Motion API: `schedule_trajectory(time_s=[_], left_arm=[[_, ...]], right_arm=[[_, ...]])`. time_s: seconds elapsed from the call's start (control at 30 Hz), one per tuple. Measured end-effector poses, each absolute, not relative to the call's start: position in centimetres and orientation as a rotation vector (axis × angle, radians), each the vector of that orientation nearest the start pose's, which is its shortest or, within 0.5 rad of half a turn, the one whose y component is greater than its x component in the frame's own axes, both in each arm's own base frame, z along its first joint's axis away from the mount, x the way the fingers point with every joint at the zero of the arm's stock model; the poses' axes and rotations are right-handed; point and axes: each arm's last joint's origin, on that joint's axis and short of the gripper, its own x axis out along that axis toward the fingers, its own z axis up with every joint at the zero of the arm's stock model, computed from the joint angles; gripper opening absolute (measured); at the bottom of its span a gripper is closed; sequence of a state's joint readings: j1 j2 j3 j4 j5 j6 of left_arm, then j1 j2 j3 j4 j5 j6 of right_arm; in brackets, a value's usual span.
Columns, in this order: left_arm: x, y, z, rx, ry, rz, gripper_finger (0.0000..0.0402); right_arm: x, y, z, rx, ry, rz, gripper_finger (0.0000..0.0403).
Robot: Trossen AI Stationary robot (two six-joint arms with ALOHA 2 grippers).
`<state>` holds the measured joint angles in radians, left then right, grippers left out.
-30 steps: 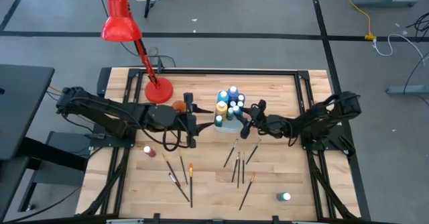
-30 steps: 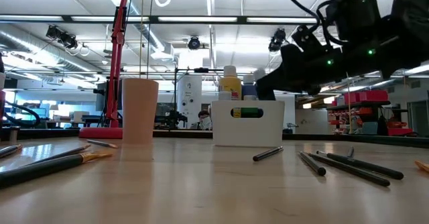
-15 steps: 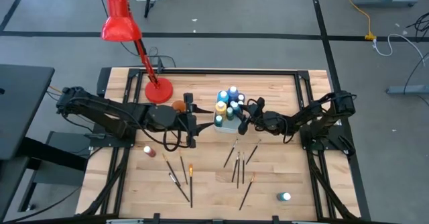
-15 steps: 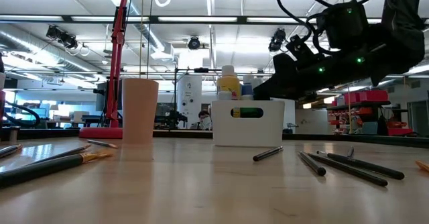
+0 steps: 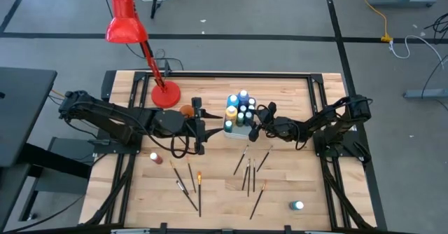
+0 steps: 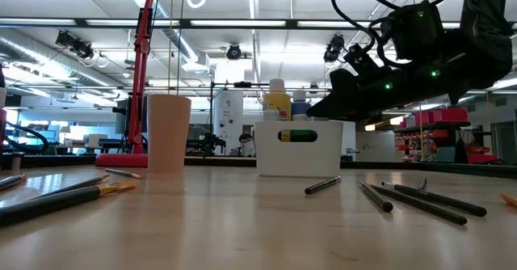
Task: Pick & Place Paint Supplies
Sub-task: Put the small red paint bottle into the white bin
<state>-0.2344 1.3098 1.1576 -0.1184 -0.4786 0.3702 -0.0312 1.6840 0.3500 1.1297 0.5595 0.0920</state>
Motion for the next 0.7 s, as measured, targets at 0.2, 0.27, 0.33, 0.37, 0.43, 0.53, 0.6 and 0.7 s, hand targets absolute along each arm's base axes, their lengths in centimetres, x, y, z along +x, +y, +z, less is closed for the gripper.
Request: schedule_trajectory(time_s=[0.2, 0.27, 0.33, 0.37, 0.43, 0.53, 0.6, 0.7], left_arm=[[28.8, -5.5, 35.6, 0.461, 0.297, 0.193, 0.0181], [28.8, -5.5, 35.6, 0.460, 0.297, 0.193, 0.0181], [28.8, -5.5, 35.5, 0.461, 0.301, 0.193, 0.0181], [28.8, -5.5, 35.5, 0.462, 0.303, 0.192, 0.0181], [28.8, -5.5, 35.5, 0.451, 0.303, 0.193, 0.0181], [28.8, -5.5, 35.3, 0.444, 0.318, 0.192, 0.0181], [28.7, -5.5, 35.1, 0.442, 0.342, 0.197, 0.0181], [28.5, -5.3, 34.7, 0.390, 0.387, 0.264, 0.0181]], right_arm=[[25.5, -2.4, 12.3, 0.003, 0.181, -0.608, 0.0190], [25.5, -2.4, 12.3, -0.009, 0.184, -0.612, 0.0185], [25.6, -2.3, 12.4, -0.010, 0.176, -0.595, 0.0180], [25.6, -2.2, 12.5, -0.006, 0.165, -0.587, 0.0177], [25.6, -2.0, 12.9, -0.003, 0.139, -0.571, 0.0173], [25.5, -1.7, 13.7, -0.026, 0.117, -0.556, 0.0170], [25.5, -1.5, 14.3, -0.037, 0.097, -0.548, 0.0169], [25.3, -1.2, 15.1, -0.043, 0.072, -0.527, 0.0168]])
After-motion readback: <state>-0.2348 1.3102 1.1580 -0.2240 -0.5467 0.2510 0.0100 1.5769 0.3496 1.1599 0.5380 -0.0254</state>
